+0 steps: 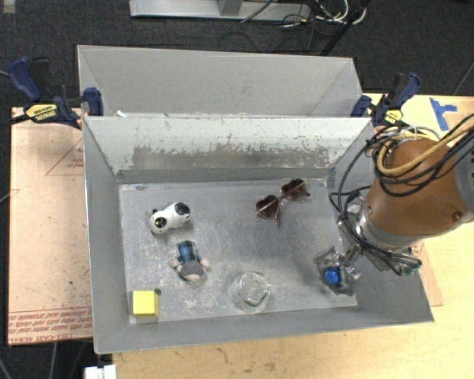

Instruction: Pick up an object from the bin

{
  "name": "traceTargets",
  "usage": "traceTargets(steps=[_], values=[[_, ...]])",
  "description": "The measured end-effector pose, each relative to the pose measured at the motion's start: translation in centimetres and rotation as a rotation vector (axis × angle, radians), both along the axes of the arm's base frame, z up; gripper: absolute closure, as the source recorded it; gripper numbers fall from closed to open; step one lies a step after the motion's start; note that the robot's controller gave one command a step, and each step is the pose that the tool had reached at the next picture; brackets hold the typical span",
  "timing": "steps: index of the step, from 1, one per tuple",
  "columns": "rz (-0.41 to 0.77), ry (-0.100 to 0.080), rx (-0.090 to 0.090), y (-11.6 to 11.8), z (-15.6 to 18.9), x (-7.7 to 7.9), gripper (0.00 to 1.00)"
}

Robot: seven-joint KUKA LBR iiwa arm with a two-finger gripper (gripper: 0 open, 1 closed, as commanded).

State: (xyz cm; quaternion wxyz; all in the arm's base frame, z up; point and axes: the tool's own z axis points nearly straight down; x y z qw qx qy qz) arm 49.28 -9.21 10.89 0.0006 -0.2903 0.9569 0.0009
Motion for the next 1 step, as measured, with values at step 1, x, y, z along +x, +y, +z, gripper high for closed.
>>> traceTargets(steps=[1], values=[[-0.001, 0.003, 0.001, 0.05, 1.51, -0.07, 1.00]])
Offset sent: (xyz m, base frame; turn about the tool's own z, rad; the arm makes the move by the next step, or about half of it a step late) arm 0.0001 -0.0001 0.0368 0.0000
